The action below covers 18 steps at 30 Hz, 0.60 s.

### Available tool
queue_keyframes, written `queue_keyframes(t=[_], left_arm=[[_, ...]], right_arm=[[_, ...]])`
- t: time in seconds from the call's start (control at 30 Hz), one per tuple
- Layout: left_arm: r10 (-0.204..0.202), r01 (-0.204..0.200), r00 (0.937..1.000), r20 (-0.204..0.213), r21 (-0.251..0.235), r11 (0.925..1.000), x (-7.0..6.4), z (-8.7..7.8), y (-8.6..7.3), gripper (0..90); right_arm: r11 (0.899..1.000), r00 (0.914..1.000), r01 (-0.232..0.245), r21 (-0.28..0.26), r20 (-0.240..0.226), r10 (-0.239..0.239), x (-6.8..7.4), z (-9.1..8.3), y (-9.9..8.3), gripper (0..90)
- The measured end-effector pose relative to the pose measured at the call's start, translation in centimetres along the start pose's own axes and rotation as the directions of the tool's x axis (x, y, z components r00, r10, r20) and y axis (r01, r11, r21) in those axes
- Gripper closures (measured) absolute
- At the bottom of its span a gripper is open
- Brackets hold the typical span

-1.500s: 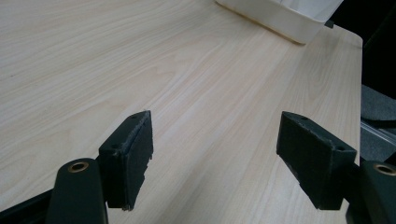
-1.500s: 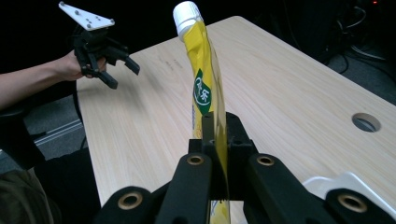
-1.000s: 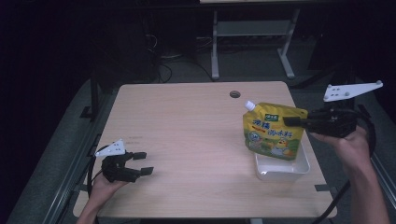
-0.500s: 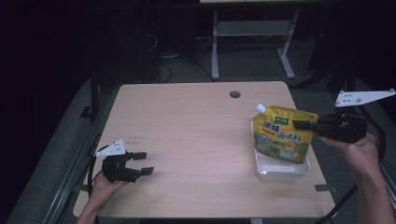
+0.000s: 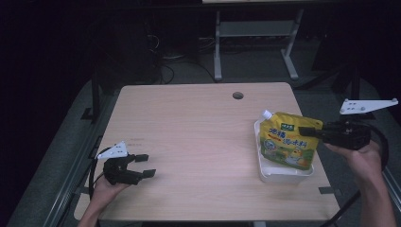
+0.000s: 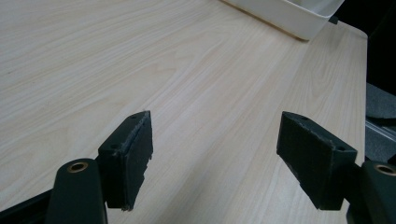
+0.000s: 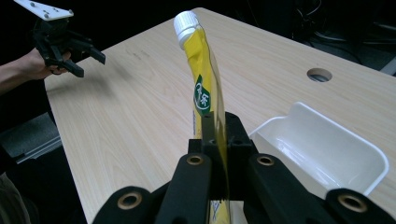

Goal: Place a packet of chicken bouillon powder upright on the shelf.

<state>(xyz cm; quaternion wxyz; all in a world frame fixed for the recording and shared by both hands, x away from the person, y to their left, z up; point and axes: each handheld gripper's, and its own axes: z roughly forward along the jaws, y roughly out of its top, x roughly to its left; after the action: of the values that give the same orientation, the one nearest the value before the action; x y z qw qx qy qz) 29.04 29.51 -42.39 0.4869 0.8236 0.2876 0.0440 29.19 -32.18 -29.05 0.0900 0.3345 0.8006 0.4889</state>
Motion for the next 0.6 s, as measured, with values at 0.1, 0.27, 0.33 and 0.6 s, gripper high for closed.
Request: queue_keyframes(t=[0.1, 0.27, 0.33, 0.6], left_arm=[[-0.001, 0.001, 1.0000, 0.003, 0.001, 1.0000, 0.1, 0.0, 0.0, 26.5], [-0.004, 0.004, 1.0000, 0.006, 0.000, 1.0000, 0.1, 0.0, 0.0, 26.5], [-0.003, 0.003, 1.0000, 0.007, 0.000, 1.0000, 0.2, 0.0, 0.0, 26.5], [-0.007, 0.007, 0.9999, 0.007, 0.002, 1.0000, 0.2, -0.1, -0.1, 26.5]], right_arm=[[1.000, 1.0000, -0.004, 0.002, -0.002, 0.004, -0.1, 0.3, -0.4, 89.5], [1.000, 0.9999, -0.014, 0.006, -0.004, 0.014, -0.4, 0.8, -0.9, 89.4], [1.000, 0.9998, -0.018, 0.010, -0.004, 0.018, -0.5, 1.0, -1.2, 89.4], [0.999, 0.9991, -0.040, 0.020, -0.011, 0.040, -1.0, 1.8, -2.4, 88.9]])
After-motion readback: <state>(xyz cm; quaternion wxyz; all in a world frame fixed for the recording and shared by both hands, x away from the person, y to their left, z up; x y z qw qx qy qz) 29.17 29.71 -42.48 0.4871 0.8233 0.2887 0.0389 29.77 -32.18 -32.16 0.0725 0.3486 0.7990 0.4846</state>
